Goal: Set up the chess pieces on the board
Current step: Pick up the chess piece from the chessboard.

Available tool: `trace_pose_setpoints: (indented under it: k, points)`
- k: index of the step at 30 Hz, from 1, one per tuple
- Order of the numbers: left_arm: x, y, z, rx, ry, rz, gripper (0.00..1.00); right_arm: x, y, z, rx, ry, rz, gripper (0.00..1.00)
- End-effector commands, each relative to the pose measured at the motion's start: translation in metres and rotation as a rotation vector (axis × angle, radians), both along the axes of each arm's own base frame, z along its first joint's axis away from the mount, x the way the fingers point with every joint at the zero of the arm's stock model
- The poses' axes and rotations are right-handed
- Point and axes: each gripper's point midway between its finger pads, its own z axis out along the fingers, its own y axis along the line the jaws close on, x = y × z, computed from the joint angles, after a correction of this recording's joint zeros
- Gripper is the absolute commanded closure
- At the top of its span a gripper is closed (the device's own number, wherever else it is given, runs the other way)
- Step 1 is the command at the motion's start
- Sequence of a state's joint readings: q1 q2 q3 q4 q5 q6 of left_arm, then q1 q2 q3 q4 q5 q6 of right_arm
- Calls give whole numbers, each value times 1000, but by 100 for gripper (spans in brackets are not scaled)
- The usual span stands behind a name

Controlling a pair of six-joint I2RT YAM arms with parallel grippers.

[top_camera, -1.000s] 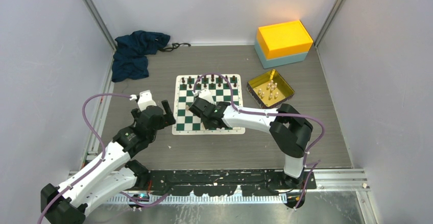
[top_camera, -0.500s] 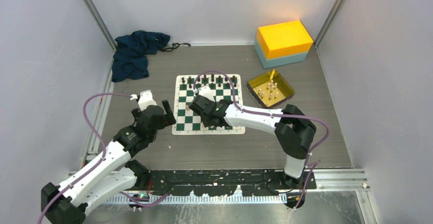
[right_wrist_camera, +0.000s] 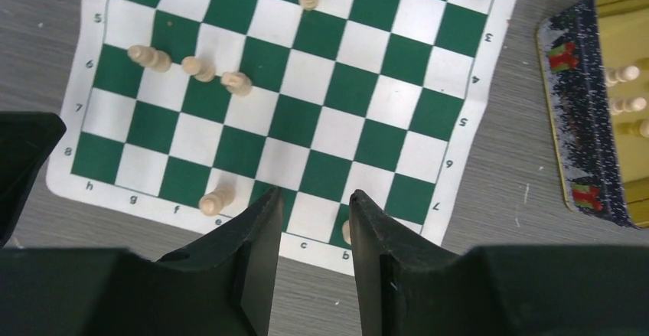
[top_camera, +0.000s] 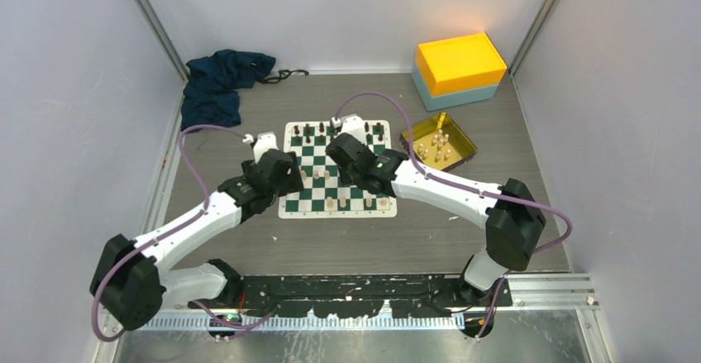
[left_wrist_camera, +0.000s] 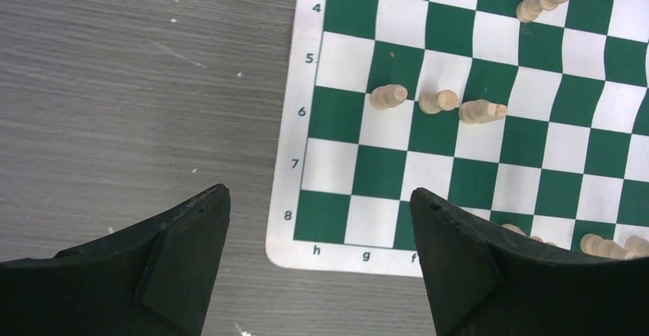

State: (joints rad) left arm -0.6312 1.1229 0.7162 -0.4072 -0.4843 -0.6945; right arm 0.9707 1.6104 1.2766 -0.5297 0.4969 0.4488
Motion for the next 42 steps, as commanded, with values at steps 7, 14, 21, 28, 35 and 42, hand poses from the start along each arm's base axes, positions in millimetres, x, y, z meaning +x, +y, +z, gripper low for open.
trace_pose_setpoints:
  k: [7, 14, 21, 28, 35, 42]
  points:
    - [40, -42, 6, -35, -35, -88, 19, 15, -19, 8, 63, -35, -41, 57]
    - [52, -50, 2, -11, -31, -104, 23, 20, -22, 2, 70, -24, -42, 57]
    - [61, -57, -5, -1, -17, -112, 25, 25, -25, -1, 74, -19, -51, 57]
    - [68, -60, -9, 4, -11, -104, 30, 28, -31, 0, 76, -20, -57, 57]
    - [73, -60, -17, 8, 5, -91, 40, 30, -35, -2, 74, -15, -61, 57]
    - [75, -55, -20, 8, 11, -76, 45, 32, -35, -4, 71, -8, -59, 57]
